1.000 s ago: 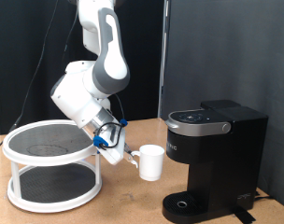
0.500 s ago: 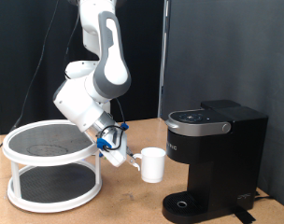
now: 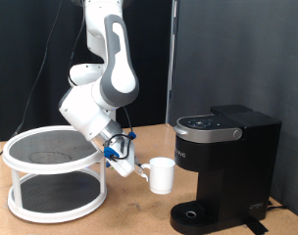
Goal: Make a cup of coffee with the keurig machine
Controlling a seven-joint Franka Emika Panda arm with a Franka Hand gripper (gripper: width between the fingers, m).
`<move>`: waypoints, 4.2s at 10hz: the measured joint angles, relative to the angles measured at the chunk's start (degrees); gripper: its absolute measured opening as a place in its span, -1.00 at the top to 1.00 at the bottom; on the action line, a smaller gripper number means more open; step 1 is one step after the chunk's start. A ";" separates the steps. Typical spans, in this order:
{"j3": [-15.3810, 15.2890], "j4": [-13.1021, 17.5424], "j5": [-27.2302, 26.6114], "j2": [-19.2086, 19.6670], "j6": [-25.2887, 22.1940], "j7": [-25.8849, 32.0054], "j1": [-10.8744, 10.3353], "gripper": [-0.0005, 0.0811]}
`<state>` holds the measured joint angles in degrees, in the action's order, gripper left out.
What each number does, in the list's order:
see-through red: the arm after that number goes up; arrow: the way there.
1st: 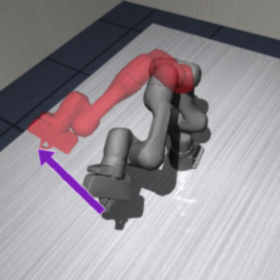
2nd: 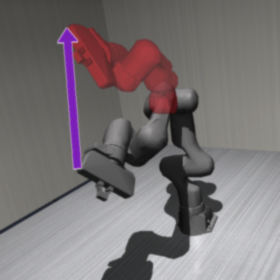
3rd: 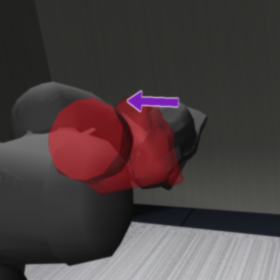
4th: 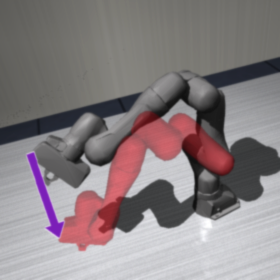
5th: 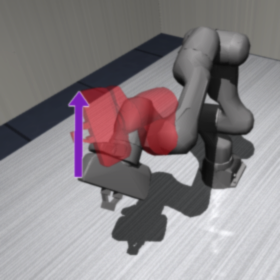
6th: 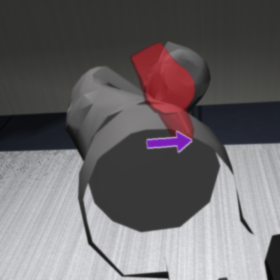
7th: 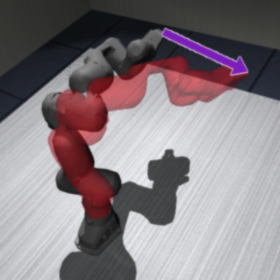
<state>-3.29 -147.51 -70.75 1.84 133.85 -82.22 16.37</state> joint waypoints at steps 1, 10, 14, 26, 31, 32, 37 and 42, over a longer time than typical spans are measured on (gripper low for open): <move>-0.59 0.00 -0.58 0.16 0.47 0.12 -0.11 0.99; -5.61 2.14 -7.59 3.26 4.09 1.81 -0.94 0.99; -6.55 4.19 -8.20 4.71 4.16 1.84 -0.94 0.99; -9.63 8.32 -8.30 11.97 8.57 2.12 -1.34 0.99; -10.42 9.02 -10.11 14.51 10.06 4.24 -1.38 0.99; -10.55 9.12 -10.50 14.96 10.37 4.66 -1.38 0.99; -10.81 9.62 -11.05 16.26 10.48 5.36 -1.38 0.80; -10.32 8.03 -10.43 14.09 3.65 7.58 0.91 -0.49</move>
<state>-13.61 -139.48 -81.18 15.93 137.50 -74.63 17.28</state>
